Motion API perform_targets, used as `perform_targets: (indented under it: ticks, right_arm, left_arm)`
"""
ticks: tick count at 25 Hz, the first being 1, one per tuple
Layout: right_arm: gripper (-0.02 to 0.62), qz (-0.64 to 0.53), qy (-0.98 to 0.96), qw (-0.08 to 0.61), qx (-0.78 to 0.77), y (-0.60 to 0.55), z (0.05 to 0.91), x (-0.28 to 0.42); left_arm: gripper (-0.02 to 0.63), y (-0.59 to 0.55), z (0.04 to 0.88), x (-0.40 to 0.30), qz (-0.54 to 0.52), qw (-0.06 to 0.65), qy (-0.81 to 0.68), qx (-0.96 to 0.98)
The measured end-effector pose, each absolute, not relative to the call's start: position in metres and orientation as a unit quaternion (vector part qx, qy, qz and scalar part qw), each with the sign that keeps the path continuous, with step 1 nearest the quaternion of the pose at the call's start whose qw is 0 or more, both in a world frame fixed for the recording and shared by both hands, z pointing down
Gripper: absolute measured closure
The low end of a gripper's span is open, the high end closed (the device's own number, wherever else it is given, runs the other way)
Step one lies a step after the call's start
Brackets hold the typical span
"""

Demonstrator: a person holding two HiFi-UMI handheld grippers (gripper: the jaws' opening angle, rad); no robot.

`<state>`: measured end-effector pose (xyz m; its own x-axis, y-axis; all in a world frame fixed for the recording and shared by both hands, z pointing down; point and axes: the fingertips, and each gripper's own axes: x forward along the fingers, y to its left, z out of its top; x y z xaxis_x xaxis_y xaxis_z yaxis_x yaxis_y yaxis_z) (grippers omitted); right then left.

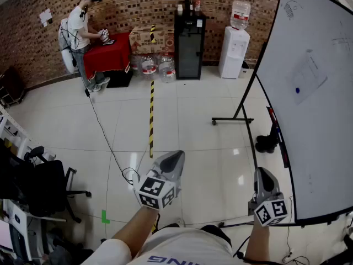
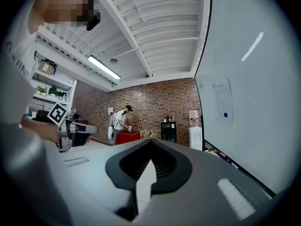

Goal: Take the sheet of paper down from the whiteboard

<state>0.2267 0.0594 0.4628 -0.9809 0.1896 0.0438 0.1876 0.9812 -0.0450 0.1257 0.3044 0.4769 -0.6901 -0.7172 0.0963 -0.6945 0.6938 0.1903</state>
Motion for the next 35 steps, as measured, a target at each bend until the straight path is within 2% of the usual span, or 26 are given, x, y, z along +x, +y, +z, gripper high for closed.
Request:
perform_targets:
  ticks: [6, 15, 27, 35]
  right_arm:
    - [0.589, 0.013, -0.995, 0.031, -0.092, 0.070, 0.463, 0.198]
    - [0.589, 0.024, -0.997, 0.023, -0.076, 0.024, 0.468, 0.139]
    - [0.589, 0.015, -0.999, -0.016, -0.036, -0.124, 0.439, 0.036]
    - [0.589, 0.000, -0.999, -0.037, 0.020, -0.207, 0.410, 0.020]
  left_arm:
    - [0.600, 0.322, 0.489, 0.098, -0.082, 0.095, -0.916, 0.380]
    - [0.600, 0.270, 0.492, 0.035, -0.068, 0.100, -0.910, 0.397]
    - [0.600, 0.104, 0.467, -0.085, -0.037, 0.087, -0.890, 0.445]
    - [0.600, -0.013, 0.433, -0.131, -0.021, 0.069, -0.859, 0.506]
